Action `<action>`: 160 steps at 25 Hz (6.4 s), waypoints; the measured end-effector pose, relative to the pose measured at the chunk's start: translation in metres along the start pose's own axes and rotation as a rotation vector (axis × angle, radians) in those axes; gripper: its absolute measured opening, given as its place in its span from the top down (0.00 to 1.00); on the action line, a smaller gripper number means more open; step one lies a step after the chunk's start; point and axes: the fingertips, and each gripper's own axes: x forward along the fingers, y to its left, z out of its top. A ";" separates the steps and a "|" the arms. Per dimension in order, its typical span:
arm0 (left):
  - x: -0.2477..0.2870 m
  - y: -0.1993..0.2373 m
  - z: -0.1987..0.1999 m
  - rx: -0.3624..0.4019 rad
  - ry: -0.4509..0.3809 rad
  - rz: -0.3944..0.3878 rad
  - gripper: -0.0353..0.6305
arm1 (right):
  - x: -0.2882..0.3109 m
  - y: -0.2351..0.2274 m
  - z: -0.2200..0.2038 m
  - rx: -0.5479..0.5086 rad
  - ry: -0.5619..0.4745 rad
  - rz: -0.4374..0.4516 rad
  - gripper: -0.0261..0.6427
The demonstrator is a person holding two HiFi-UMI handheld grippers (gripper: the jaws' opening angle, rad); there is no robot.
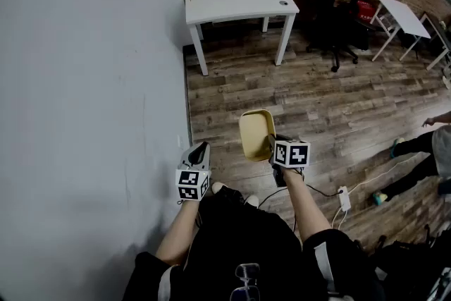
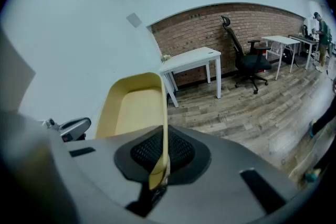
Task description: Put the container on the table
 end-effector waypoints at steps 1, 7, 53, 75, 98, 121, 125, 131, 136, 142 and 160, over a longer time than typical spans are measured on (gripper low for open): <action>0.000 -0.003 -0.001 0.003 0.000 -0.001 0.91 | -0.001 -0.002 -0.002 0.000 0.002 0.001 0.92; 0.002 -0.019 0.001 0.021 0.000 -0.002 0.91 | -0.008 -0.015 -0.005 0.013 -0.012 0.003 0.92; 0.202 0.122 0.093 0.024 -0.009 -0.047 0.91 | 0.160 -0.020 0.177 -0.031 0.045 -0.038 0.92; 0.270 0.196 0.101 -0.010 0.031 -0.036 0.91 | 0.249 -0.008 0.236 -0.023 0.083 -0.026 0.92; 0.465 0.289 0.203 -0.018 0.024 0.102 0.91 | 0.409 -0.059 0.442 -0.077 0.091 0.090 0.92; 0.559 0.358 0.220 -0.028 0.051 0.096 0.91 | 0.506 -0.065 0.511 -0.054 0.119 0.079 0.92; 0.591 0.393 0.236 -0.031 0.041 0.080 0.91 | 0.539 -0.061 0.544 -0.051 0.111 0.050 0.92; 0.636 0.448 0.263 -0.040 0.032 0.052 0.91 | 0.589 -0.051 0.593 -0.021 0.116 0.012 0.92; 0.665 0.493 0.273 -0.046 0.028 0.041 0.91 | 0.633 -0.039 0.624 -0.024 0.121 -0.018 0.92; 0.692 0.536 0.281 -0.026 0.030 0.030 0.91 | 0.687 -0.026 0.646 -0.025 0.147 -0.040 0.92; 0.773 0.602 0.291 -0.051 0.064 0.071 0.91 | 0.805 -0.032 0.708 0.016 0.202 -0.055 0.92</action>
